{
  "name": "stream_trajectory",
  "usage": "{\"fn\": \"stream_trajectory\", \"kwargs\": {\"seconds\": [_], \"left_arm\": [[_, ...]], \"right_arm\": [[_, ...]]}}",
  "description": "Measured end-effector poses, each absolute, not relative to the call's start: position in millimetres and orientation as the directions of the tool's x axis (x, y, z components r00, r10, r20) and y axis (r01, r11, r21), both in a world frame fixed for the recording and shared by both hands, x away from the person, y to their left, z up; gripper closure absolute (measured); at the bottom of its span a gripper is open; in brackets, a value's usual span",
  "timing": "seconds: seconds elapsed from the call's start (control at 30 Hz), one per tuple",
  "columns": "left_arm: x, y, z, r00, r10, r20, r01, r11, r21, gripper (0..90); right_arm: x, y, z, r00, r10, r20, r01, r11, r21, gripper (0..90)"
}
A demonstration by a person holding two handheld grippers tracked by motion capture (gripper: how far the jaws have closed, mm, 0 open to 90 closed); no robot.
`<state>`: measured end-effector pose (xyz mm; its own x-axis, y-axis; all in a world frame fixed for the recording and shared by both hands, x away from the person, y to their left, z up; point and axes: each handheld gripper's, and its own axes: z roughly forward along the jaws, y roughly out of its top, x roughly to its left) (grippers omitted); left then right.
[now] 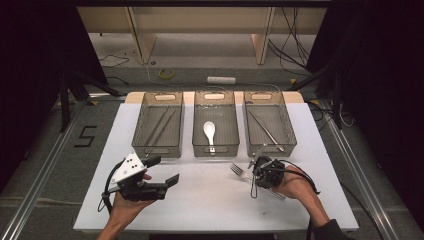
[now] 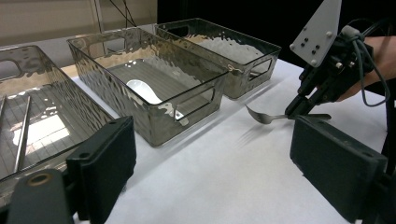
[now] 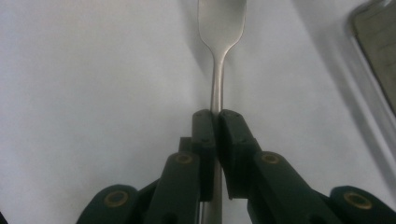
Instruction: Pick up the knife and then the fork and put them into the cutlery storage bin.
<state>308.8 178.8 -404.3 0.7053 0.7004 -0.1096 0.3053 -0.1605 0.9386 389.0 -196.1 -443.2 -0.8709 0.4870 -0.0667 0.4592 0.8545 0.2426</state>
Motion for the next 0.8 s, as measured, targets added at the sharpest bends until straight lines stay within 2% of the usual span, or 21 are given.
{"fn": "stream_trajectory", "kwargs": {"seconds": [0.5,0.8], "left_arm": [[309,179,-404,0.704,0.701,-0.109,0.305,-0.16,0.939,14.1],[309,180,-404,0.703,0.703,-0.109,0.304,-0.158,0.939,14.1]], "right_arm": [[396,-225,-421,-0.833,0.551,0.046,0.517,0.747,0.418,85.3],[398,-245,-409,-0.816,0.575,0.066,0.521,0.68,0.515,85.3]]}}
